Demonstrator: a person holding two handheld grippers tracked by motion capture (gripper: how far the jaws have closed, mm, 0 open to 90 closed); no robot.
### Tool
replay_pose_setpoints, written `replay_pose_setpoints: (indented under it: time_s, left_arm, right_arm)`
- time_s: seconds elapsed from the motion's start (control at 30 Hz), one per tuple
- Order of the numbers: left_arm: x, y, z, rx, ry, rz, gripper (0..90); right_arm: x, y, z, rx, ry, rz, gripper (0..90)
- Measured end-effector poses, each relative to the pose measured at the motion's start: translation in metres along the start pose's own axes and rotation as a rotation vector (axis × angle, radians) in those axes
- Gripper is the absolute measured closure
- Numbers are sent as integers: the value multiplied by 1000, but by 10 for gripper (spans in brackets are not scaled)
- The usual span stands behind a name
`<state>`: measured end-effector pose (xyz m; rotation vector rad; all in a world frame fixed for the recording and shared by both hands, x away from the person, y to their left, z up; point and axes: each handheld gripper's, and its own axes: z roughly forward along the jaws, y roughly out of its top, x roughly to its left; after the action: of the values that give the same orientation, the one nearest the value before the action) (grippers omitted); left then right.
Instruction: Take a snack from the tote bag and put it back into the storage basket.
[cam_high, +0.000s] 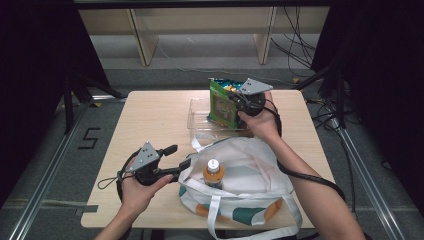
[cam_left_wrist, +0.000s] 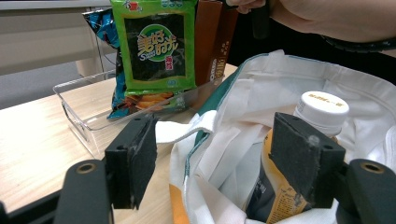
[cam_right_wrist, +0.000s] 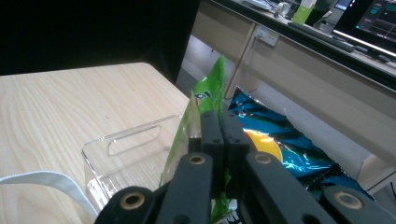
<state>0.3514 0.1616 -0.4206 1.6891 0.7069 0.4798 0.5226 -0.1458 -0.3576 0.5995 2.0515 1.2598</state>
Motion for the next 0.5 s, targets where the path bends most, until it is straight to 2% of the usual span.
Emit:
replay_pose_setpoints:
  time_s: [0.07, 0.1, 0.13, 0.2, 0.23, 0.43, 0.47, 0.5]
  left_arm:
    - [0, 0, 0, 0, 0, 1, 311]
    - [0, 0, 0, 0, 0, 1, 311]
    - [0, 0, 0, 0, -1, 1, 311]
    - [1, 0, 0, 1, -1, 3, 311]
    - [0, 0, 0, 0, -1, 2, 311]
    - [0, 0, 0, -1, -1, 0, 311]
    - [0, 0, 0, -1, -1, 0, 311]
    - [0, 0, 0, -1, -1, -1, 311]
  right_arm:
    - [0, -2, 2, 6, 4, 11, 900]
    - [0, -3, 2, 8, -11, 11, 900]
    - [-2, -3, 3, 3, -13, -8, 900]
    - [-1, -3, 4, 5, -3, 7, 900]
    - [-2, -4, 4, 8, -15, -11, 900]
    - [1, -2, 3, 10, 1, 11, 900]
    - [1, -1, 4, 2, -12, 5, 900]
    - [1, -1, 4, -2, -1, -3, 900]
